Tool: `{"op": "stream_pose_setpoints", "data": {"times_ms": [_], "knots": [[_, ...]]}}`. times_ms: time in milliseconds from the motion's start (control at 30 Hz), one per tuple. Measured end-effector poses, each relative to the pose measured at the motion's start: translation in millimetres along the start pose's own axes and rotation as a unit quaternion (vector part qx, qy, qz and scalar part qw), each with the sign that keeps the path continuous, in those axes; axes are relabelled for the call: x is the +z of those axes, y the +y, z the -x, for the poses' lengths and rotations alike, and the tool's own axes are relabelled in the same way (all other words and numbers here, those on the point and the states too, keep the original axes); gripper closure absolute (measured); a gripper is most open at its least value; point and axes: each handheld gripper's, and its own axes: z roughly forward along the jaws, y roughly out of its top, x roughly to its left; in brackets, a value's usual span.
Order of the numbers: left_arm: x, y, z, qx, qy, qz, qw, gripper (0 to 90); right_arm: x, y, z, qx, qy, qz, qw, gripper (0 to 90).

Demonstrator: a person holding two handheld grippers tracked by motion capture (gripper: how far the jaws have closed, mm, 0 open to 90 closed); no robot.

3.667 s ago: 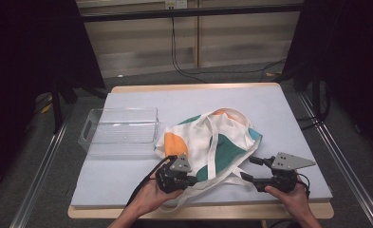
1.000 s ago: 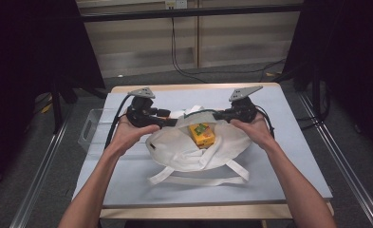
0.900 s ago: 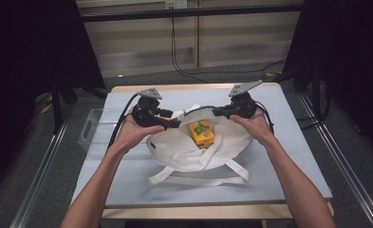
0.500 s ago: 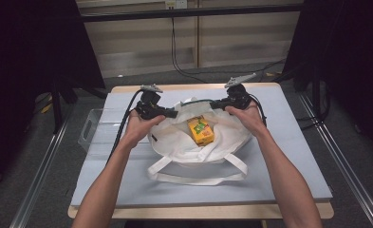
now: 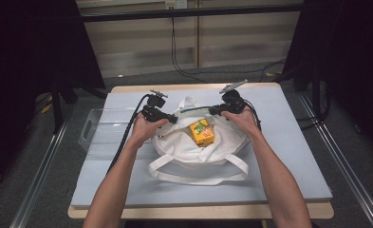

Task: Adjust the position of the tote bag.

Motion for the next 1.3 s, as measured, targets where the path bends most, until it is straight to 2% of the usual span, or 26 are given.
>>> {"op": "stream_pose_setpoints", "data": {"times_ms": [33,67,100,133,167,200,333,433,533,600,667,700,767,800,833,867,900,933,967,1000,1033,1100,1167,1300], "knots": [[0.0,-0.9,0.0,-0.002,0.004,0.005,1.0000,83.4,0.0,0.0,0.0,0.000,0.000,0.000,1.0000,66.4],[1.7,-3.0,0.0,-0.012,0.004,0.014,0.9998,83.3,-10.3,1.4,-5.7,-0.011,-0.005,0.005,0.9999,52.3],[1.7,-3.0,0.0,-0.012,0.004,0.014,0.9998,83.3,-10.3,1.4,-5.7,-0.011,-0.005,0.005,0.9999,52.3],[2.8,-3.8,-0.6,-0.018,0.005,0.015,0.9997,83.3,-19.7,1.4,-9.2,-0.018,-0.007,0.014,0.9997,51.0],[3.0,-4.2,-2.3,-0.013,0.005,0.007,0.9999,83.0,-37.0,-1.7,-12.7,-0.017,-0.015,0.036,0.9991,44.2],[4.1,-4.6,-2.0,-0.018,0.005,0.011,0.9998,83.0,-37.0,-1.7,-12.7,-0.017,-0.015,0.036,0.9991,44.2],[4.0,-5.0,-1.6,-0.022,0.005,0.015,0.9996,82.9,-66.0,-17.7,-16.7,-0.015,-0.034,0.045,0.9983,42.2],[2.1,-4.6,-2.7,-0.008,0.007,0.005,0.9999,82.7,-82.9,-36.9,-17.6,0.001,-0.039,0.047,0.9981,41.2],[1.8,-5.9,-0.9,-0.022,0.006,0.019,0.9995,82.7,-93.7,-58.8,-20.5,0.012,-0.048,0.047,0.9977,40.2],[1.1,-5.8,-0.6,-0.014,0.006,0.018,0.9997,82.7,-97.9,-71.5,-23.0,0.032,-0.048,0.047,0.9972,40.2],[0.1,-5.7,-0.7,-0.009,0.008,0.014,0.9998,82.7,-98.5,-81.4,-28.4,0.027,-0.057,0.031,0.9975,40.4],[0.0,-5.8,-0.7,-0.009,0.007,0.015,0.9998,82.6,-98.2,-85.7,-29.9,0.025,-0.062,0.024,0.9975,41.0],[-0.2,-5.5,-1.0,-0.006,0.007,0.014,0.9999,82.6,-94.6,-97.4,-29.1,0.042,-0.076,0.004,0.9963,43.1],[0.2,-5.4,-1.0,-0.006,0.006,0.014,0.9999,82.6,-94.6,-97.4,-29.1,0.042,-0.076,0.004,0.9963,43.1],[0.0,-5.5,-1.2,-0.005,0.006,0.013,0.9999,82.7,-91.6,-103.2,-25.4,0.055,-0.067,-0.009,0.9962,52.5],[-0.4,-5.6,-1.7,-0.002,0.005,0.013,0.9999,82.7,-91.6,-103.2,-25.4,0.055,-0.067,-0.009,0.9962,52.5],[-0.3,-5.4,-2.4,0.000,0.006,0.012,0.9999,82.7,-91.6,-104.3,-24.3,0.055,-0.057,-0.017,0.9967,58.9],[-1.0,-4.9,-3.9,0.005,0.009,0.008,0.9999,82.7,-92.8,-102.8,-24.7,0.052,-0.060,-0.025,0.9965,65.5],[-0.9,-4.5,-3.3,-0.004,0.011,0.015,0.9998,82.8,-94.6,-100.8,-24.0,0.048,-0.063,-0.032,0.9964,76.5],[-1.6,-3.7,-4.0,-0.008,0.012,0.017,0.9998,82.9,-96.4,-98.8,-22.9,0.050,-0.065,-0.037,0.9959,77.1],[-2.6,-3.1,-5.0,-0.005,0.015,0.014,0.9998,82.9,-98.8,-96.6,-19.4,0.053,-0.055,-0.037,0.9964,78.3],[-4.4,-1.8,-5.4,0.001,0.023,0.010,0.9997,83.0,-104.4,-90.7,-16.1,0.050,-0.056,-0.050,0.9960,80.0],[-5.8,-0.9,-7.3,-0.002,0.025,0.013,0.9996,83.0,-110.6,-83.0,-10.2,0.050,-0.048,-0.065,0.9955,81.7],[-5.7,-1.7,-8.6,-0.005,0.024,0.013,0.9996,83.1,-115.4,-79.8,-4.0,0.045,-0.046,-0.072,0.9953,82.5]]}}
